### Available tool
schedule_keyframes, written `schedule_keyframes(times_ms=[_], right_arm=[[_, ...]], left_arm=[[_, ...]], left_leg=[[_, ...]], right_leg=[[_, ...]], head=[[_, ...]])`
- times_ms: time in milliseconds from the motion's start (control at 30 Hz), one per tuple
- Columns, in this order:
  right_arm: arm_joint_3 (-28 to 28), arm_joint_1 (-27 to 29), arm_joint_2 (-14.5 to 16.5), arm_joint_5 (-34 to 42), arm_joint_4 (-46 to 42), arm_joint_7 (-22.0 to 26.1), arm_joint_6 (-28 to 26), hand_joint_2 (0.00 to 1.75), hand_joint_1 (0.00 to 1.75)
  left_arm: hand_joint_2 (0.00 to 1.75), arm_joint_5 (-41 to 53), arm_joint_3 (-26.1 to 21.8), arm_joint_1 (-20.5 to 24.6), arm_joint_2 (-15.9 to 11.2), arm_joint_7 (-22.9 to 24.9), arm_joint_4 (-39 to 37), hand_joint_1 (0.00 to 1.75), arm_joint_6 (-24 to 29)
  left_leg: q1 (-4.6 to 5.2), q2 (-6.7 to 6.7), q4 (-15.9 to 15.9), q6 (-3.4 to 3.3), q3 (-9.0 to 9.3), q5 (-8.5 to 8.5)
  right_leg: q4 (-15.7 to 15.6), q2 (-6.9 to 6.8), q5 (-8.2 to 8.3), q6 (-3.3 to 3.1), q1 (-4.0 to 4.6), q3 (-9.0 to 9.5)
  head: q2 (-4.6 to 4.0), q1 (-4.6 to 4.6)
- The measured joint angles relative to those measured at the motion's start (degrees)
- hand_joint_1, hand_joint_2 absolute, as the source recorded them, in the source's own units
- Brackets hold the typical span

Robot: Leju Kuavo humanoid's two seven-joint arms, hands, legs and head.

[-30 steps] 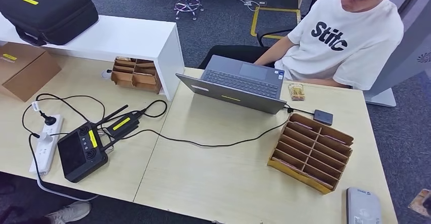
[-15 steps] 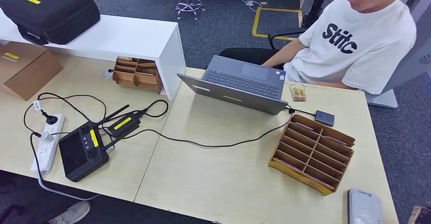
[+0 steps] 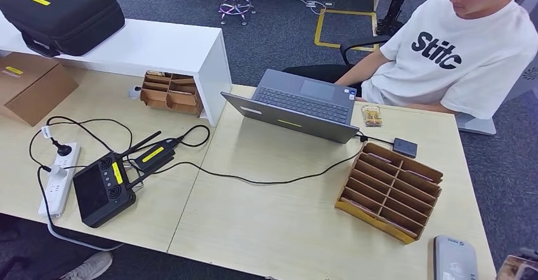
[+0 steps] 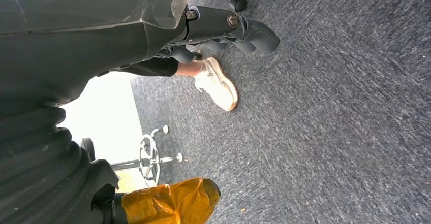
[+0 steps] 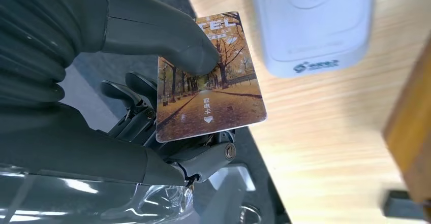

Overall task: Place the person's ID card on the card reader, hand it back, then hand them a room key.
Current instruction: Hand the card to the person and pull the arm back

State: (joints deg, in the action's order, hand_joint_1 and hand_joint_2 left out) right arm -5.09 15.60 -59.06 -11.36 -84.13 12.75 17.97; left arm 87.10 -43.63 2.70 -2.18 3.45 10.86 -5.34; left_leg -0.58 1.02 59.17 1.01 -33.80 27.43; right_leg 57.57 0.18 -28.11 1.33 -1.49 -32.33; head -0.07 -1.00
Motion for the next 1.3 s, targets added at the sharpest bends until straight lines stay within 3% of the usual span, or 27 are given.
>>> schedule_keyframes(times_ms=[367,533,900,1300], right_arm=[[-2.10,-4.18,3.11,-3.42,-0.72,1.83,1.86,1.75,1.75],[-7.90,-10.53,6.83,-9.26,4.28,0.82,1.97,1.75,1.75],[-18.38,-22.16,14.65,-13.44,16.32,0.65,0.24,1.75,1.75],[-21.96,-28.16,17.82,-12.98,21.57,3.06,-1.03,1.75,1.75]], left_arm=[[1.75,0.25,0.51,0.10,0.03,-0.34,0.00,0.00,-0.10],[1.75,0.39,1.49,0.92,0.45,0.33,0.00,0.00,-0.53],[1.75,0.46,3.56,2.78,0.99,1.33,0.00,0.00,-1.97],[1.75,0.34,3.91,4.33,1.17,2.46,0.00,0.00,-3.11]], left_leg=[[-0.01,-0.07,0.00,0.00,0.02,0.00],[-0.01,-0.09,0.00,0.00,0.05,-0.01],[-0.07,-0.16,0.00,0.03,0.18,-0.02],[-0.06,-0.17,0.03,0.00,0.28,-0.05]], right_leg=[[0.00,0.06,0.00,0.00,0.01,-0.01],[0.00,0.09,0.01,0.00,0.01,0.02],[0.00,0.16,0.03,-0.03,0.08,0.13],[-0.01,0.16,0.11,0.01,0.07,0.29]], head=[[0.00,0.00],[0.00,0.01],[0.00,0.00],[0.00,0.01]])
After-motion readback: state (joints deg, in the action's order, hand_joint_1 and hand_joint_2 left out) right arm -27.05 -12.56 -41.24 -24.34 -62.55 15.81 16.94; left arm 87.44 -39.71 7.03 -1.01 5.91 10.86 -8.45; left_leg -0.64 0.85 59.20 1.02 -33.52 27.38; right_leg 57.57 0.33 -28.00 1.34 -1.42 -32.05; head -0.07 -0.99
